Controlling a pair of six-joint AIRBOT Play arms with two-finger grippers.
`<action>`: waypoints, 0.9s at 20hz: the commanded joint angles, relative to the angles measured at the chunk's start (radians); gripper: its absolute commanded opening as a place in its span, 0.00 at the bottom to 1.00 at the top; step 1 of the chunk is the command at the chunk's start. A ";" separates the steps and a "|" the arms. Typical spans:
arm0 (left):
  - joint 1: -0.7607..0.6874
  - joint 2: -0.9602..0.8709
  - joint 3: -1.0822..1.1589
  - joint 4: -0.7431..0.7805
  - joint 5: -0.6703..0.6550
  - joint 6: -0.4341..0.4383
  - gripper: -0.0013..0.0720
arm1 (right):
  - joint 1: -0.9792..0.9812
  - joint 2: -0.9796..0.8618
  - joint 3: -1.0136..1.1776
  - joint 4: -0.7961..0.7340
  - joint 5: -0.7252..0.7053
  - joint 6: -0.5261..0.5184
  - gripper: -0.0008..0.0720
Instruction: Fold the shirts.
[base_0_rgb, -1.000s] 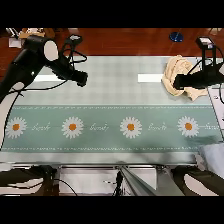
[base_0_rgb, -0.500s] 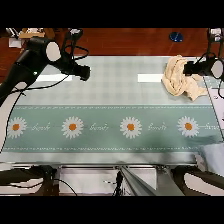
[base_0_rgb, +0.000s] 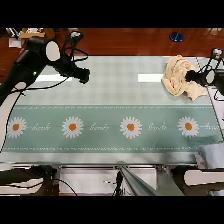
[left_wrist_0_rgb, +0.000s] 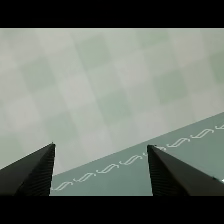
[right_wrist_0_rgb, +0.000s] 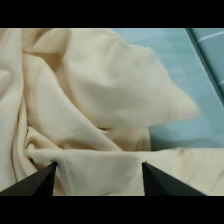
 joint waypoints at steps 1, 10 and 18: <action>0.000 0.001 0.001 -0.043 -0.023 0.000 1.00 | -0.002 -0.080 0.000 0.074 -0.082 -0.019 0.81; 0.000 0.010 0.057 -0.047 -0.050 0.001 1.00 | 0.006 0.000 0.030 0.148 -0.097 -0.043 0.06; 0.000 0.155 0.534 -0.047 -0.217 0.010 1.00 | 0.006 0.598 0.237 0.286 -0.022 -0.262 0.06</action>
